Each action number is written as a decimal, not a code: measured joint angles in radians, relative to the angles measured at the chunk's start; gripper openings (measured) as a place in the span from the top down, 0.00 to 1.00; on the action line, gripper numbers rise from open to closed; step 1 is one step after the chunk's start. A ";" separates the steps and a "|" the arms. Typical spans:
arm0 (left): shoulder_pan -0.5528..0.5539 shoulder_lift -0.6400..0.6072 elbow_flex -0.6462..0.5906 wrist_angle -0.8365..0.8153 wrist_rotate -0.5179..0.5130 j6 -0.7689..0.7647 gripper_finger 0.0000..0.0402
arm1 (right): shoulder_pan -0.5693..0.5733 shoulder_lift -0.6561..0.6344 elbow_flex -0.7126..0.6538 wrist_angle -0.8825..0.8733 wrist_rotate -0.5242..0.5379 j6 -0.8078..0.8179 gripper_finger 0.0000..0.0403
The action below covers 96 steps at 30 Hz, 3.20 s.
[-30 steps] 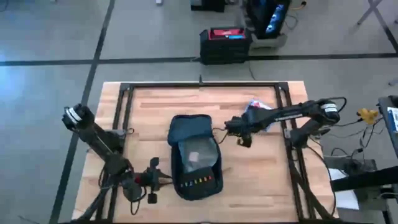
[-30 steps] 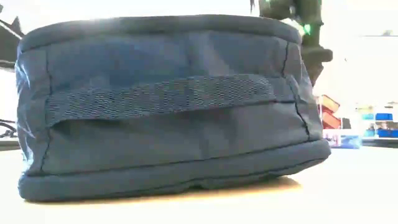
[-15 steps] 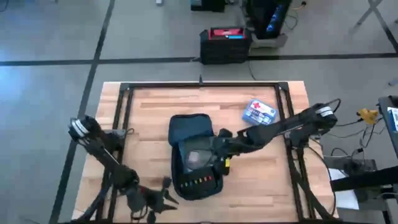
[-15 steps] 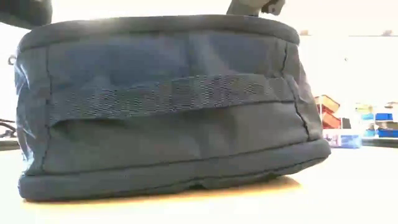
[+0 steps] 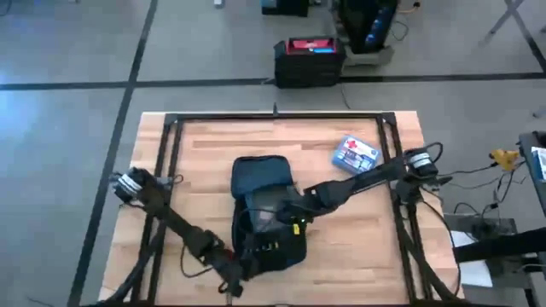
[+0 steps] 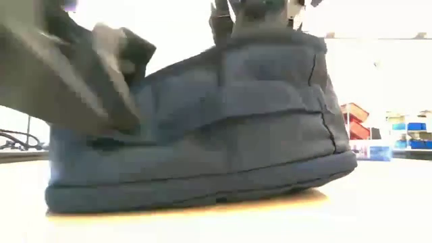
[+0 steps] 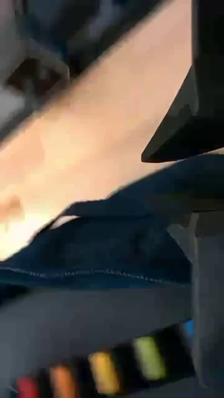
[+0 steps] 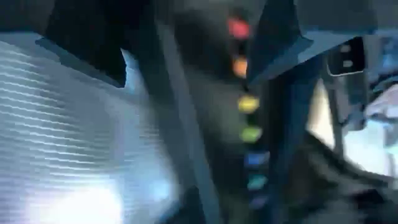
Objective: Unpack backpack
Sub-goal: Remove the pill organizer
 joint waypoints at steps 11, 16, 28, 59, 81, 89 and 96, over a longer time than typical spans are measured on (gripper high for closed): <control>0.038 0.001 -0.031 0.008 -0.015 -0.029 0.80 | 0.001 0.033 0.055 0.015 0.019 -0.014 0.29; 0.037 0.004 -0.033 -0.003 -0.125 -0.006 0.80 | 0.002 0.037 0.058 0.041 0.019 0.020 0.44; 0.033 -0.051 -0.036 -0.256 -0.328 -0.202 0.80 | 0.013 0.001 0.081 0.014 0.167 -0.034 0.58; -0.376 -0.252 -0.134 -0.809 -0.509 -1.161 0.80 | -0.118 -0.349 0.027 -0.434 0.971 -0.049 0.59; -0.435 -0.261 -0.094 -0.334 -0.713 -0.428 0.80 | -0.382 -0.347 -0.654 0.367 1.106 0.181 0.60; -0.435 -0.261 -0.094 -0.334 -0.724 -0.426 0.80 | -0.417 -0.347 -0.674 0.367 1.175 0.210 0.60; -0.433 -0.261 -0.094 -0.345 -0.725 -0.415 0.80 | -0.441 -0.347 -0.675 0.368 1.164 0.225 0.60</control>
